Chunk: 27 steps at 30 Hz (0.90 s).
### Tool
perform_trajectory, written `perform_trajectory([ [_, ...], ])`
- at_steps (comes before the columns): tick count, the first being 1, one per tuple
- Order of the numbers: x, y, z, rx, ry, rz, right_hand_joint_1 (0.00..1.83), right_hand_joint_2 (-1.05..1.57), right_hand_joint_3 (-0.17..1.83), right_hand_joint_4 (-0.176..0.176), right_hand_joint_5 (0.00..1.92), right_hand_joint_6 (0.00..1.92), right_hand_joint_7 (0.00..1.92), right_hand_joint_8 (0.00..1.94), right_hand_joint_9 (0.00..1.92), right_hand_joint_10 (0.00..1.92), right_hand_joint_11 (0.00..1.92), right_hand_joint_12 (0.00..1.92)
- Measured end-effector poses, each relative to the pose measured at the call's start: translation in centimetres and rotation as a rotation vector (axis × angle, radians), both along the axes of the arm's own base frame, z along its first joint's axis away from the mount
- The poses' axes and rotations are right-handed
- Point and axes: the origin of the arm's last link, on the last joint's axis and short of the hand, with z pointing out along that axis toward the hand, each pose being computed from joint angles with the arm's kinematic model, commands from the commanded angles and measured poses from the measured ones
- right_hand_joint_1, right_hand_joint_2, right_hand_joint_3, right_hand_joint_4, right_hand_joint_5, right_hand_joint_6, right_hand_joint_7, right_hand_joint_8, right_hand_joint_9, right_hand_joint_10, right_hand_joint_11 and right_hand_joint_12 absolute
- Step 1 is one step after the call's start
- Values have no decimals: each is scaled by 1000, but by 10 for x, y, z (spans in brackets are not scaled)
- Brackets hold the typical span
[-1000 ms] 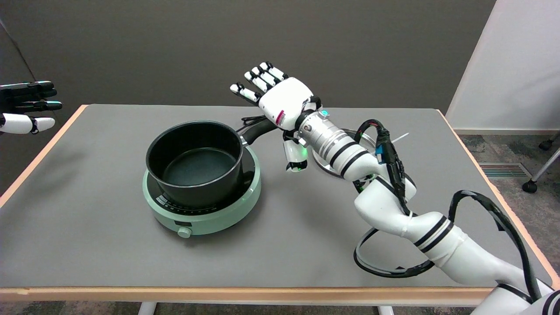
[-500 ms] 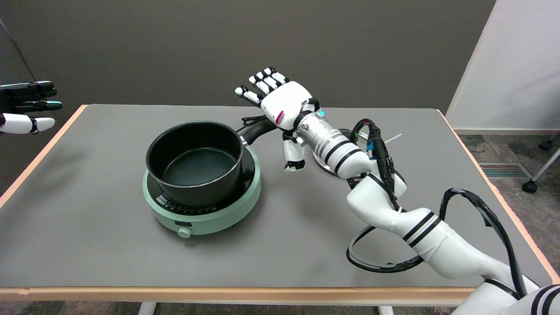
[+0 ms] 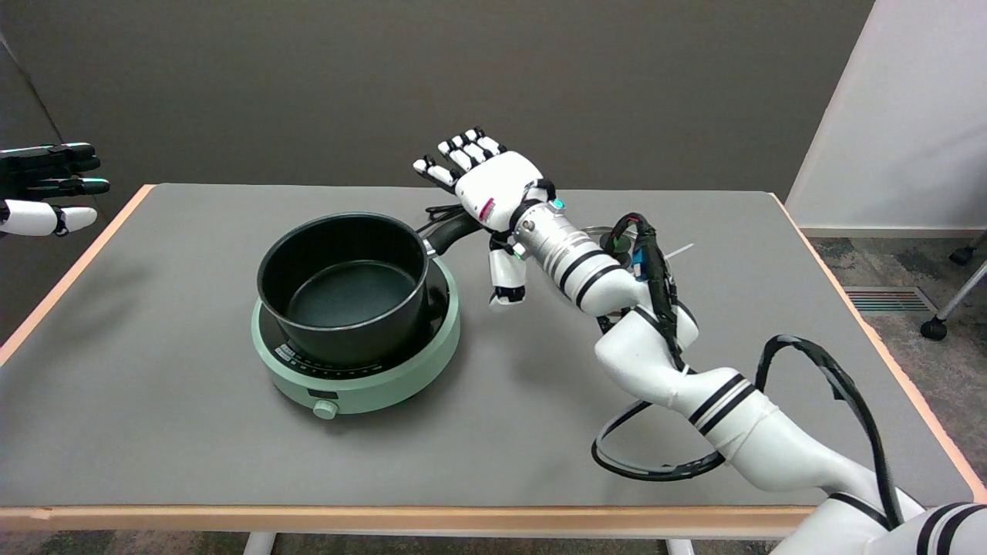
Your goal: Pick up the soup pot.
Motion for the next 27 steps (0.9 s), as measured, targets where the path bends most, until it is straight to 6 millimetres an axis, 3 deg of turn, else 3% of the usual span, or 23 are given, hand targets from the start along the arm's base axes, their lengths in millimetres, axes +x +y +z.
perform_trajectory([
  [7,-3,-2,-5,-5,-30,-14,1083,-958,1826,176,221,221,221,221,221,221,221,221],
  [27,-9,-2,-14,-6,-69,-36,1057,-852,1833,176,594,594,594,594,594,594,594,594],
])
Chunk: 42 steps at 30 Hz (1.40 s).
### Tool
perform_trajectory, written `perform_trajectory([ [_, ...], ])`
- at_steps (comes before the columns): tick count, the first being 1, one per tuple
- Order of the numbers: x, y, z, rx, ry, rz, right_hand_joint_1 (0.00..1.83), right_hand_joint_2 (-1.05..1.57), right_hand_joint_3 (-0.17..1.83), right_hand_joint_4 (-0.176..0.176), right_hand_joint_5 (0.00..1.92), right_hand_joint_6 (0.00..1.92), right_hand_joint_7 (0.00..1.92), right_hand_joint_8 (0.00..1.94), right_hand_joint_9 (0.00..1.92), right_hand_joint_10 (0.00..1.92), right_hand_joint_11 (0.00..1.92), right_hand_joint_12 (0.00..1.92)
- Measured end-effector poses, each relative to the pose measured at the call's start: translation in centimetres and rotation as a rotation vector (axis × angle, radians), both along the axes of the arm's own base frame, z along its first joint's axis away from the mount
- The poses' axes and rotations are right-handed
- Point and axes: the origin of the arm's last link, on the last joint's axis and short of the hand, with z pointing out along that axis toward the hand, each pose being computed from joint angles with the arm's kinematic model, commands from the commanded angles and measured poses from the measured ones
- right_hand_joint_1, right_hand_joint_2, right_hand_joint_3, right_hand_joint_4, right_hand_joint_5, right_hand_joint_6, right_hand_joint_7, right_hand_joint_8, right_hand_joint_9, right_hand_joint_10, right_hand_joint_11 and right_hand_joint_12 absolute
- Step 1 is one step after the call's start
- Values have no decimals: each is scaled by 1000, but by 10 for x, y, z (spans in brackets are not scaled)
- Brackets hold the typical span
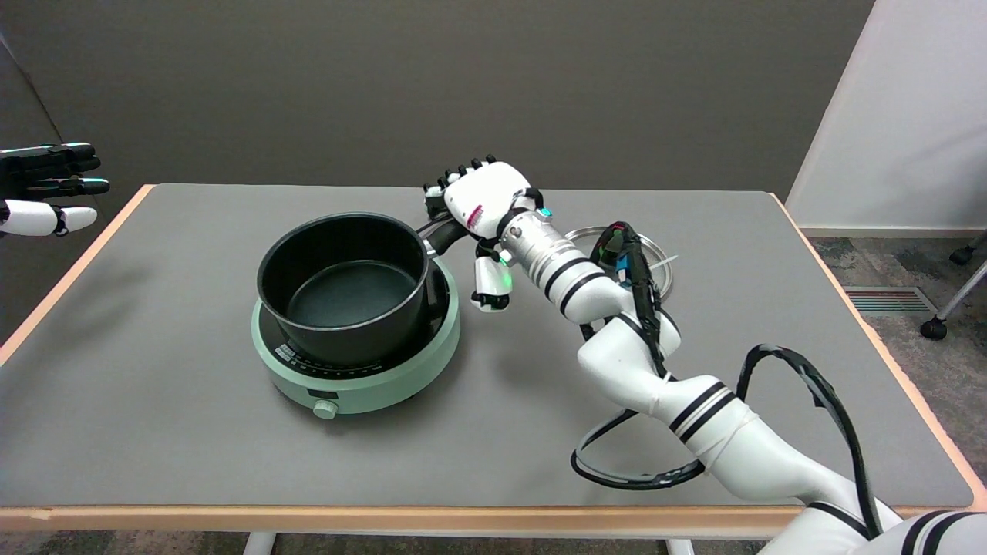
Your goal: Pick up the soup pot.
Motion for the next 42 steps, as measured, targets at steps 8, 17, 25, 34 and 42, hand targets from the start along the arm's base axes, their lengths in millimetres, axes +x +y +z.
perform_trajectory([
  [8,-1,0,-2,2,-4,-3,1112,-789,1833,176,749,749,749,749,749,749,749,749],
  [17,-1,0,-3,3,-6,-5,1040,-647,1699,176,966,966,966,966,966,966,966,966],
  [25,-2,0,-3,1,-7,-6,1044,-416,1296,-46,1231,1231,1231,1231,1231,1231,1231,1231],
  [34,-2,0,-1,-2,-10,-7,1050,-96,1074,-109,1514,1514,1514,1514,1514,1514,1514,1514],
  [42,-1,0,0,-6,-12,-5,1061,-34,984,-76,1663,1663,1663,1663,1663,1663,1663,1663],
])
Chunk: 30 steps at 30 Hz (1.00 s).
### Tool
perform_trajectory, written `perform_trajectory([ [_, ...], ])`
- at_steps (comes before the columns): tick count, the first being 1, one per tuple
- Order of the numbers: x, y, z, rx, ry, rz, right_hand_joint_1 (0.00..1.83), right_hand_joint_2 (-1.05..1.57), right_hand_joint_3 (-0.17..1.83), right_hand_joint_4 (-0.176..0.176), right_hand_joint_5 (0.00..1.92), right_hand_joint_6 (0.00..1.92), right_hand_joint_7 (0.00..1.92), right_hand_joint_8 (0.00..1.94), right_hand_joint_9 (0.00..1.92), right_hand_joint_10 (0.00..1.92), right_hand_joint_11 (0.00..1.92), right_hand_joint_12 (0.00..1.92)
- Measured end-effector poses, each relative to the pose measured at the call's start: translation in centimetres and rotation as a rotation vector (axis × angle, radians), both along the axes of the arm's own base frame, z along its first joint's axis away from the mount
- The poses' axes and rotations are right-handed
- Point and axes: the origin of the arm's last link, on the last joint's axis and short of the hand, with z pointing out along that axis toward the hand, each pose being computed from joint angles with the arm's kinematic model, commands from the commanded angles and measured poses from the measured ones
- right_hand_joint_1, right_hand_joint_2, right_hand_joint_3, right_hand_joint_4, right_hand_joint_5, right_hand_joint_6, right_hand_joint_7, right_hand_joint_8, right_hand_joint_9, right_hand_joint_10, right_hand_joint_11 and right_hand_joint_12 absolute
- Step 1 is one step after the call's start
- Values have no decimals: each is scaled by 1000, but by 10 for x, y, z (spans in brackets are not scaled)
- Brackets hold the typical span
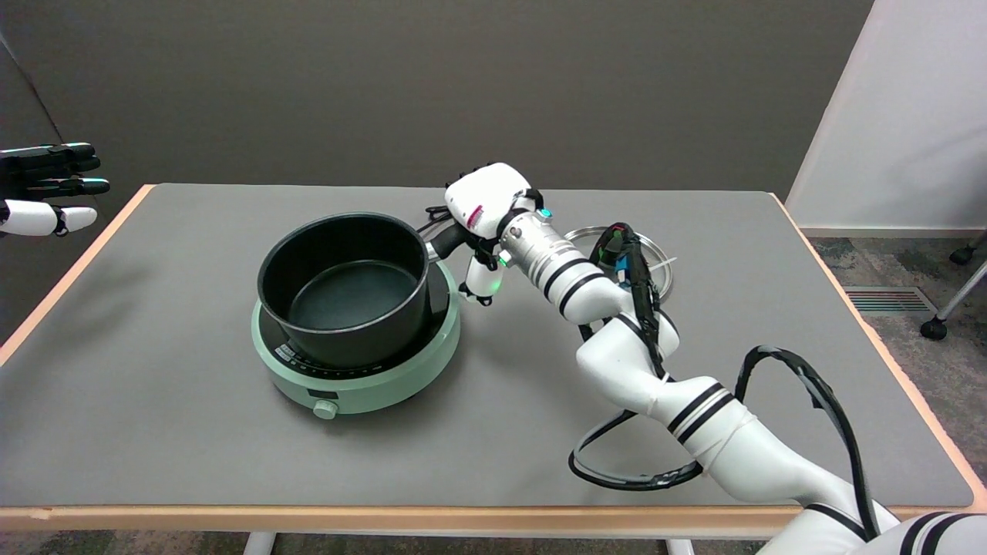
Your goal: Pick up the soup pot.
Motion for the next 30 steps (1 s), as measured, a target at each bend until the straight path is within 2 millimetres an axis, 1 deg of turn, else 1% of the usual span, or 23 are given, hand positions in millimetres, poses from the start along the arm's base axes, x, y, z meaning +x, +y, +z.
perform_trajectory([
  [3,0,0,1,-1,0,0,1074,-66,981,-55,1731,1731,1731,1731,1731,1731,1731,1731],
  [7,1,0,2,-3,-4,3,1093,-89,983,-44,1763,1763,1763,1763,1763,1763,1763,1763],
  [11,2,-1,3,-2,-23,8,1102,61,964,-49,1750,1750,1750,1750,1750,1750,1750,1750],
  [16,3,-1,5,-3,-56,7,1115,-24,973,-57,1728,1728,1728,1728,1728,1728,1728,1728],
  [21,4,-2,8,-5,-92,3,1086,59,966,-61,1725,1725,1725,1725,1725,1725,1725,1725],
  [23,3,-2,9,-6,-103,-1,1051,167,964,-66,1722,1722,1722,1722,1722,1722,1722,1722],
  [25,3,-2,10,-7,-113,-3,940,486,961,-82,1709,1709,1709,1709,1709,1709,1709,1709],
  [27,3,-2,10,-5,-123,-1,879,704,967,-84,1705,1705,1705,1705,1705,1705,1705,1705],
  [30,4,-2,12,-4,-136,3,854,890,979,-86,1706,1706,1706,1706,1706,1706,1706,1706],
])
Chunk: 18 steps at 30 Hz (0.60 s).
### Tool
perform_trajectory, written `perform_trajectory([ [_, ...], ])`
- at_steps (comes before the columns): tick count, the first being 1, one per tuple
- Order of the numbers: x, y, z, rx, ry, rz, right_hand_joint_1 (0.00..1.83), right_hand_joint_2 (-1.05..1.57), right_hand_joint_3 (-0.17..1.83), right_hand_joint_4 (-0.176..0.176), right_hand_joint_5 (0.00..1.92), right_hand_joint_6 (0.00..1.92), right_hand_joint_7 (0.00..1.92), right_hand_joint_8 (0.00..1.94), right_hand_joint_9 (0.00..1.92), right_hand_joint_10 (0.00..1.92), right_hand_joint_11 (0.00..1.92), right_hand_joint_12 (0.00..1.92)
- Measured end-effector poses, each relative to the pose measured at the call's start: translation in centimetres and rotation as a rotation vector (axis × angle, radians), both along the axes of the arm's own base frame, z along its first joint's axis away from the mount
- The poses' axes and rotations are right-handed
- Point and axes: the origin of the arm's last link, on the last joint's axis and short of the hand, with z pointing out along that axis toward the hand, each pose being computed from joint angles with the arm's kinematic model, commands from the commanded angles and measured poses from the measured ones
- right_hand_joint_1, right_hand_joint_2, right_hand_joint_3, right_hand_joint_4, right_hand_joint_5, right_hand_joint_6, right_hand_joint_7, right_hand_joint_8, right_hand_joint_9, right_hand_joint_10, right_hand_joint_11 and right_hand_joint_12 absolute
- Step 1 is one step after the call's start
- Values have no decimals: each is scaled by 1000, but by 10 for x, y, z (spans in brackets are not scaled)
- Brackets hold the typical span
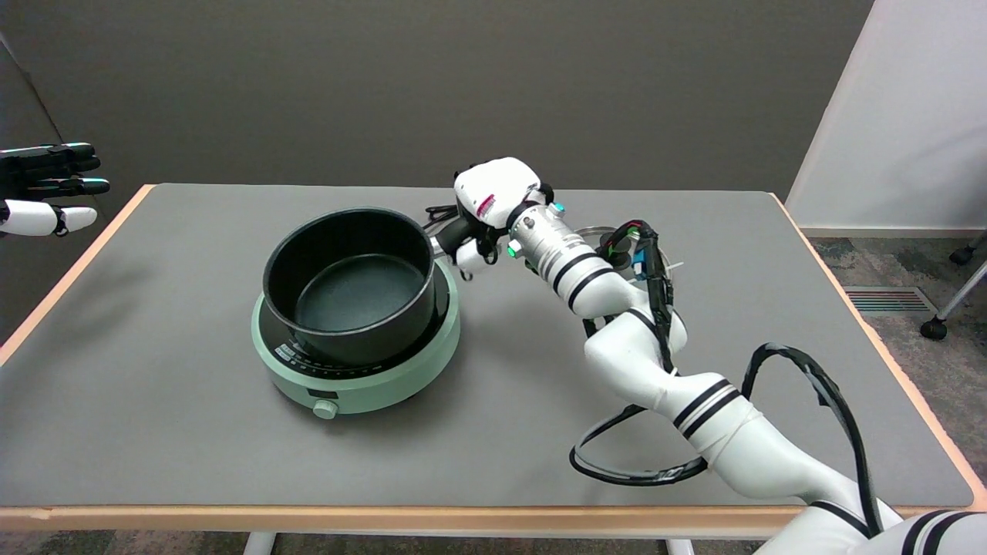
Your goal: Pick up the soup pot.
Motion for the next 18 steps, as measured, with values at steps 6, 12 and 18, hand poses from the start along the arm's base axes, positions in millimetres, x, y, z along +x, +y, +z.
perform_trajectory([
  [6,1,0,2,1,-26,-3,916,866,1146,-86,1698,1698,1698,1698,1698,1698,1698,1698],
  [12,2,0,4,7,-45,0,926,842,1264,-87,1699,1699,1699,1699,1699,1699,1699,1699],
  [18,2,0,6,9,-52,1,943,826,1313,-89,1686,1686,1686,1686,1686,1686,1686,1686],
])
